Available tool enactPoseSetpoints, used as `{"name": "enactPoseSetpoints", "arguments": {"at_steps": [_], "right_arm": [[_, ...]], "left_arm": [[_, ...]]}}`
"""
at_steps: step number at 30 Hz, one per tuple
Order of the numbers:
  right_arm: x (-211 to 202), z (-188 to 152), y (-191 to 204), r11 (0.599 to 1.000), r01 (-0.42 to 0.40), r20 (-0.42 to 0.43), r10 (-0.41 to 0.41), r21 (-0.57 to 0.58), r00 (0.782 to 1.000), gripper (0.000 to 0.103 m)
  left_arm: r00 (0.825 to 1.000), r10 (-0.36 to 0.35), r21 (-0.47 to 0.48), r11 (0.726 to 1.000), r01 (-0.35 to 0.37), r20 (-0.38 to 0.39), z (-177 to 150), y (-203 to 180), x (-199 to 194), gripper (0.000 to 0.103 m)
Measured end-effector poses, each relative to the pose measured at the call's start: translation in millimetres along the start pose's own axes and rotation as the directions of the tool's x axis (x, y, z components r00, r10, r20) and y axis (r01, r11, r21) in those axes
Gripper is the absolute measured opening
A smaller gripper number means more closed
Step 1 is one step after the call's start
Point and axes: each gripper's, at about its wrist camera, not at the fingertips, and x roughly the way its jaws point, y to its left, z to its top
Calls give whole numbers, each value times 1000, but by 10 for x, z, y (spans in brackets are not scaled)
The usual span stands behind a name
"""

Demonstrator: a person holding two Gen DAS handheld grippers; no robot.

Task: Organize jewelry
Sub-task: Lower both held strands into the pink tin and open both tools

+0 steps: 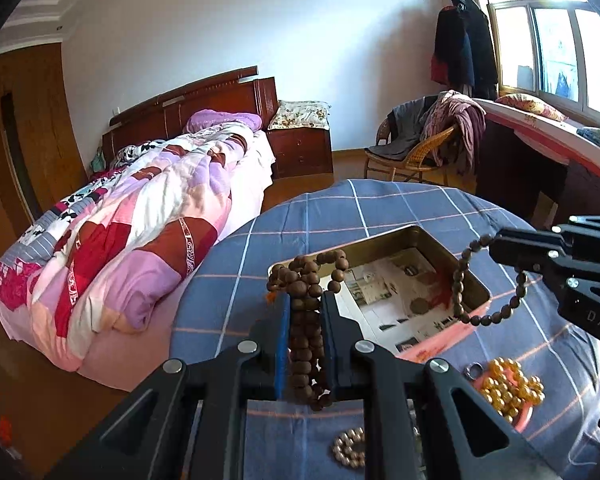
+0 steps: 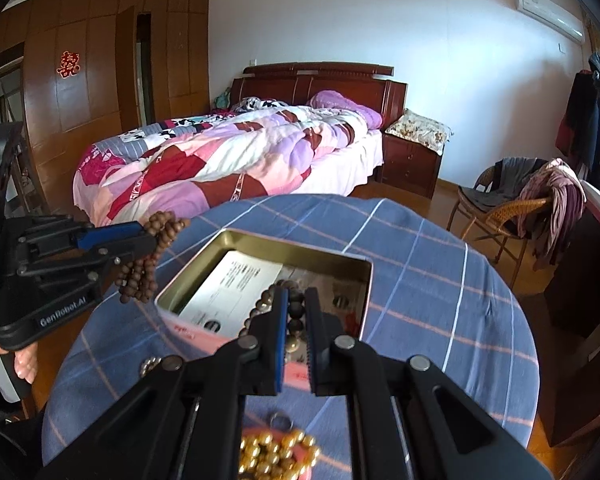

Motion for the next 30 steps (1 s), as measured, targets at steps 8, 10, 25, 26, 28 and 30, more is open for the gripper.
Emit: {"name": "enactPoseSetpoints", "arguments": {"at_steps": [8,10,25,26,28,30], "right_arm": [[250,114,-53,999,30,-7,-31,-18,1000,10],[327,139,-82,999,37,-14,-38,-15,999,10],[784,130,-246,998,59,-95,-57,21,994,10],[800,125,-252,998,60,-101,-57,23,993,10],[833,118,-244,998,64,-111,-61,19,992,10],[866,105,-253,997,69,-122,-67,19,990,10]], "left_arm": [[999,30,26,999,-29,-31,84,-11,270,15],[999,36,32,999,-34,-38,104,-1,333,15],[991,81,87,994,-73,-102,157,-45,816,15],[991,83,86,994,-74,-105,157,-46,840,15],[990,81,90,993,-71,-115,154,-61,885,15],[990,81,92,993,-71,-119,147,-68,909,15]]}}
